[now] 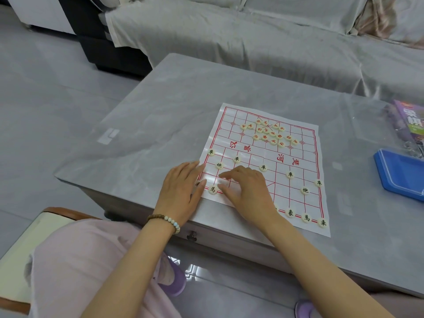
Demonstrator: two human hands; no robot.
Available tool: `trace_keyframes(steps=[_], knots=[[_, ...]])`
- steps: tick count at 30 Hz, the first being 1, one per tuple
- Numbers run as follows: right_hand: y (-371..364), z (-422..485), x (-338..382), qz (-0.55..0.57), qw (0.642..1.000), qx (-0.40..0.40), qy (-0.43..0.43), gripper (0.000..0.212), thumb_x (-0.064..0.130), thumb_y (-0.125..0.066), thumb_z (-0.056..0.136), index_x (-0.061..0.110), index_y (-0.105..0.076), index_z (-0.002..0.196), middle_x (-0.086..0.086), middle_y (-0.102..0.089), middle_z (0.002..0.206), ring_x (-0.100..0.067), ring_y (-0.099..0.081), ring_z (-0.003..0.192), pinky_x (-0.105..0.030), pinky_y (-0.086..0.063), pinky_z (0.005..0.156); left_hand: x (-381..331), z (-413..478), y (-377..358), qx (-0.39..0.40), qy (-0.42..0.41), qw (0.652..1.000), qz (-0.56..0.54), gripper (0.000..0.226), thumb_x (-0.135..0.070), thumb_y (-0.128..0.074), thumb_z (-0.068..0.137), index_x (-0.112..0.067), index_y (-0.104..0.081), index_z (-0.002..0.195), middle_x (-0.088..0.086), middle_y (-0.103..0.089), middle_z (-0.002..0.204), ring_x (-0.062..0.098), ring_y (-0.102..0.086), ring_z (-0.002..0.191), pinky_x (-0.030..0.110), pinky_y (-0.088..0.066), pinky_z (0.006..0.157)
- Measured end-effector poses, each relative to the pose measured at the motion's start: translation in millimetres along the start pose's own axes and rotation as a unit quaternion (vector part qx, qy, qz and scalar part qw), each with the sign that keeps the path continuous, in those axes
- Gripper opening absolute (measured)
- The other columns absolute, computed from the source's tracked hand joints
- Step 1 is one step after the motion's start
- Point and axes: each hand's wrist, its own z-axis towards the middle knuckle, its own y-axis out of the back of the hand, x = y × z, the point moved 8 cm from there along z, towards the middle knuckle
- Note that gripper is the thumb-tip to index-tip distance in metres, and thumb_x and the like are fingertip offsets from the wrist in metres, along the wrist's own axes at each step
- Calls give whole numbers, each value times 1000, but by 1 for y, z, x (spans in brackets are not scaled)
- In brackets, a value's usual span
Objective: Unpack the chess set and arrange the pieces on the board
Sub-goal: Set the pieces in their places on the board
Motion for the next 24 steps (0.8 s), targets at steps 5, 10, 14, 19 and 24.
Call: trace_keyframes(steps=[5, 10, 14, 19, 24], knots=[[17, -16, -23, 22, 999, -23, -20, 22, 35, -56, 92, 26, -65, 109, 7, -61, 110, -13, -53, 105, -24, -26, 96, -22, 10, 4, 22, -15, 1000, -12, 62, -53, -15, 90, -24, -38, 140, -5, -34, 148, 16, -26, 137, 28, -14, 113], [37, -33, -60, 23, 998, -28, -55, 20, 32, -55, 92, 27, -65, 109, 9, -58, 114, -9, -49, 109, -23, -25, 97, -39, 22, -2, 55, -29, 998, -17, 61, -54, -16, 90, -27, -33, 142, -7, -28, 150, 12, -20, 140, 27, -10, 114], [53, -40, -97, -4, 995, -13, -102, 25, 35, -54, 92, 31, -62, 115, 11, -55, 125, -10, -47, 120, -31, -29, 107, -55, 38, -9, 84, -51, 995, 15, 51, -47, -22, 96, -29, -26, 144, -9, -22, 152, 10, -14, 141, 26, -5, 114], [76, -35, -134, -38, 990, 5, -135, 31, 39, -52, 92, 32, -58, 121, 11, -49, 137, -10, -42, 127, -30, -25, 110, -78, 66, -7, 90, -80, 993, 20, 49, -43, -24, 98, -27, -28, 144, -9, -26, 151, 10, -19, 140, 25, -10, 113], [95, -10, -155, -29, 992, -12, -125, 32, 40, -51, 92, 31, -57, 122, 11, -48, 136, -8, -41, 127, -27, -27, 108, -97, 101, -14, 114, -98, 987, 59, 49, -41, -22, 99, -24, -26, 145, -7, -24, 152, 11, -17, 140, 26, -9, 114]])
